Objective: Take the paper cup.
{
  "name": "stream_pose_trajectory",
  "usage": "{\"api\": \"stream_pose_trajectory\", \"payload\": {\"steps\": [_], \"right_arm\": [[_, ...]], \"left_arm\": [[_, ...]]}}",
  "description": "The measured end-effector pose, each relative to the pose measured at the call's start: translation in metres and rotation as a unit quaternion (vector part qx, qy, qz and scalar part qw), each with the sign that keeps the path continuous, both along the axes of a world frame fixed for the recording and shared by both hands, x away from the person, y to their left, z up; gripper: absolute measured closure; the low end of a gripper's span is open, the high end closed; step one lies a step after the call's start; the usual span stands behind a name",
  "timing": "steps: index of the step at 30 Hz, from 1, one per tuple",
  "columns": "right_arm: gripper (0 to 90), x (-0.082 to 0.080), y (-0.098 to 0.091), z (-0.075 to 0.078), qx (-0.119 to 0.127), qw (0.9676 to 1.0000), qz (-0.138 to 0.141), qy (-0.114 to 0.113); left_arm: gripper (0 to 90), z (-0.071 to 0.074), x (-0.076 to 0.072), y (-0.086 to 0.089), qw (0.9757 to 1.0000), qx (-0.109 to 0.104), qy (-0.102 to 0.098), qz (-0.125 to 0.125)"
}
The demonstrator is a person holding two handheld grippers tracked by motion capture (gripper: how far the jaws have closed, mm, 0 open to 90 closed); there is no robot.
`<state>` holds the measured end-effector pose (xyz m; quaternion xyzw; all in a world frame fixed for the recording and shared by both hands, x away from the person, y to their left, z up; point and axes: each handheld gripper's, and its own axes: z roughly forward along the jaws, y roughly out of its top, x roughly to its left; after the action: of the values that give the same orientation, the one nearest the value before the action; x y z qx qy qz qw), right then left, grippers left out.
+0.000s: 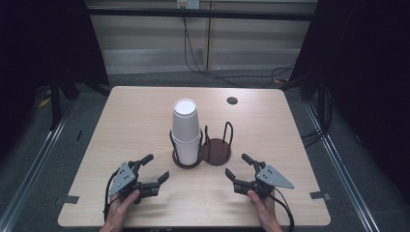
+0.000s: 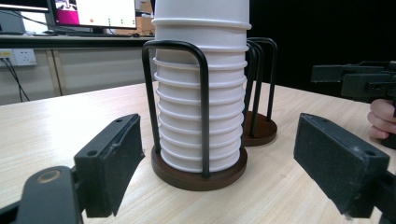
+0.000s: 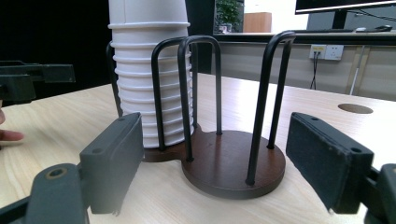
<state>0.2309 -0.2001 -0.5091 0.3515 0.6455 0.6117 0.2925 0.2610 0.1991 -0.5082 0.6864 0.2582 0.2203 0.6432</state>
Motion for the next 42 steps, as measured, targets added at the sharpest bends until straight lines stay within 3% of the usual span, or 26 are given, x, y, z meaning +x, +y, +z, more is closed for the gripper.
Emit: {"api": "stream_pose_trajectory", "payload": {"steps": [4,9,12,17,25,27,34,37,39,42], "right_arm": [[17.9,0.000,0.001,0.000,0.001,1.0000,-0.006,0.002],[17.7,0.001,0.004,0.001,-0.018,0.9998,-0.007,0.007],[17.6,0.003,0.006,0.002,-0.028,0.9992,0.001,0.030],[15.9,0.005,0.006,0.003,-0.036,0.9982,0.011,0.047],[15.4,0.006,0.009,0.006,-0.062,0.9945,0.021,0.081],[14.7,0.006,0.009,0.008,-0.064,0.9932,0.023,0.094],[13.8,0.006,0.014,0.015,-0.081,0.9901,0.025,0.112],[15.1,0.007,0.018,0.020,-0.086,0.9891,0.015,0.118],[16.9,0.007,0.020,0.021,-0.091,0.9878,0.026,0.124],[16.6,0.008,0.023,0.025,-0.096,0.9870,0.032,0.125]], "left_arm": [[15.5,0.000,0.000,0.001,1.0000,0.002,-0.006,0.000],[15.5,0.000,-0.001,0.000,1.0000,-0.004,0.001,0.001],[15.6,0.000,-0.001,0.000,1.0000,-0.003,-0.006,-0.002],[15.6,0.000,-0.001,0.001,1.0000,-0.007,-0.004,-0.004],[15.6,0.000,0.000,0.001,0.9999,0.001,-0.008,-0.006],[15.6,0.000,0.000,0.000,1.0000,-0.001,-0.001,-0.007],[15.6,0.000,0.000,0.000,0.9999,0.003,-0.009,-0.006],[15.6,-0.001,-0.002,0.000,0.9999,-0.011,-0.006,-0.004],[15.5,-0.001,-0.002,0.001,0.9999,-0.015,-0.007,0.001],[15.4,-0.001,-0.002,0.002,0.9998,-0.004,-0.020,-0.006]]}}
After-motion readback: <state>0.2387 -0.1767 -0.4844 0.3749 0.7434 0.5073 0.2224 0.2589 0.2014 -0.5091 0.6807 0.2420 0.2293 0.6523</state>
